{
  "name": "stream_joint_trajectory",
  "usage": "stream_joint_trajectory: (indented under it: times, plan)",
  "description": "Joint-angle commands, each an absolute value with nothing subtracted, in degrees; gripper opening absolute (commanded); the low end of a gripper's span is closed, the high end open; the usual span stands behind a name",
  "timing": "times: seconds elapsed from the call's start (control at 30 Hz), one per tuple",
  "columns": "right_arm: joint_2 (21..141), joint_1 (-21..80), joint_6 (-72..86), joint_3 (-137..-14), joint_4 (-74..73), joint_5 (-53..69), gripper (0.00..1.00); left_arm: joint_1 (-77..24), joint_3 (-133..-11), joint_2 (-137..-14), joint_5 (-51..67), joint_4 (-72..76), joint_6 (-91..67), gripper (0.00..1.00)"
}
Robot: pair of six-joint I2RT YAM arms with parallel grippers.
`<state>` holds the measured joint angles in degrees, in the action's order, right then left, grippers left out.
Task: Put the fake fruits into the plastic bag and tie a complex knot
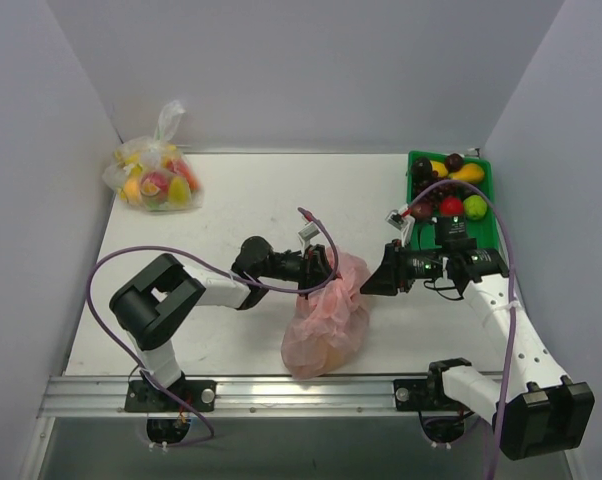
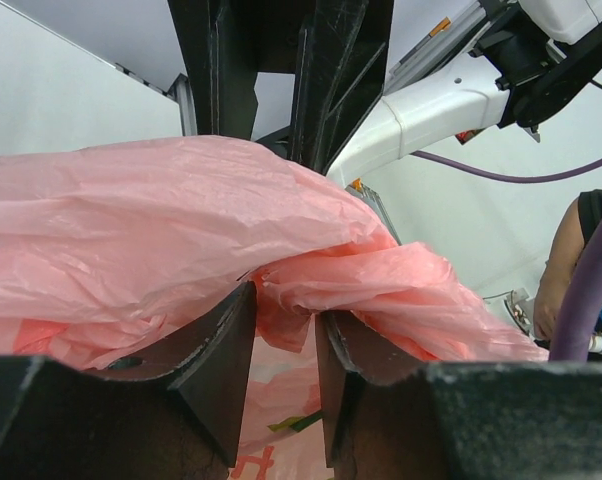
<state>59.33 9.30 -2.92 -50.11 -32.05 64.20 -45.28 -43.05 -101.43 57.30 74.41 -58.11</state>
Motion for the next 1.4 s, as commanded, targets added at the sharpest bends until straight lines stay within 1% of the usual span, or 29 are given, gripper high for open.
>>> stream_joint_trajectory:
  times: [0.0,0.07,0.3,0.57,0.73,0.93,1.03,1.07,1.13,1.17,1.23,1.27,1.3,1.33,1.37]
  plan:
    - [60.0,8.9,-6.0,-49.5,-33.3,67.5,0.32,-45.4,-44.0,-101.6,58.1,81.1,-58.2,0.38]
    - [60.4,8.9,-6.8,-49.1,-33.3,68.1,0.33,-45.4,-44.1,-101.7,58.1,81.1,-58.2,0.36]
    - [60.4,9.6,-8.8,-48.3,-33.3,69.6,0.43,-45.9,-44.7,-101.8,57.8,81.1,-58.3,0.33]
    - [62.7,12.0,-10.4,-48.9,-32.4,67.9,0.45,-46.4,-45.9,-102.7,57.8,81.1,-58.4,0.33]
    - [63.5,13.1,-10.2,-49.0,-31.4,67.9,0.49,-46.8,-46.5,-103.1,57.6,81.1,-58.4,0.33]
    - [63.8,14.7,-10.1,-49.3,-30.0,68.0,0.49,-47.5,-47.9,-104.1,57.5,81.6,-58.6,0.32]
    - [64.2,14.8,-10.4,-49.5,-29.4,68.4,0.43,-47.5,-48.1,-104.3,57.6,81.7,-58.7,0.32]
    - [64.3,14.8,-10.5,-49.6,-29.3,68.5,0.38,-47.5,-48.2,-104.4,57.4,81.8,-58.8,0.32]
    - [64.8,14.9,-10.6,-49.7,-29.2,69.1,0.35,-47.6,-48.3,-104.4,57.5,81.9,-59.0,0.32]
    - [64.9,14.9,-10.8,-49.7,-29.1,69.3,0.28,-47.7,-48.3,-104.6,57.6,82.0,-58.9,0.32]
    - [65.0,14.9,-11.0,-49.8,-29.2,69.7,0.2,-47.6,-48.3,-104.5,57.7,82.2,-59.1,0.32]
    - [65.0,14.7,-11.1,-49.8,-29.2,69.9,0.08,-47.6,-48.0,-104.4,57.7,82.2,-59.1,0.32]
    - [64.6,14.6,-11.2,-49.7,-29.2,70.0,0.02,-47.4,-47.7,-104.0,57.9,82.3,-59.1,0.33]
    - [64.5,14.2,-11.2,-49.7,-29.3,70.2,0.0,-47.4,-47.3,-103.6,58.1,82.3,-59.1,0.34]
    - [64.3,14.2,-11.3,-49.7,-29.3,70.4,0.0,-47.2,-46.4,-102.8,58.2,82.2,-58.9,0.35]
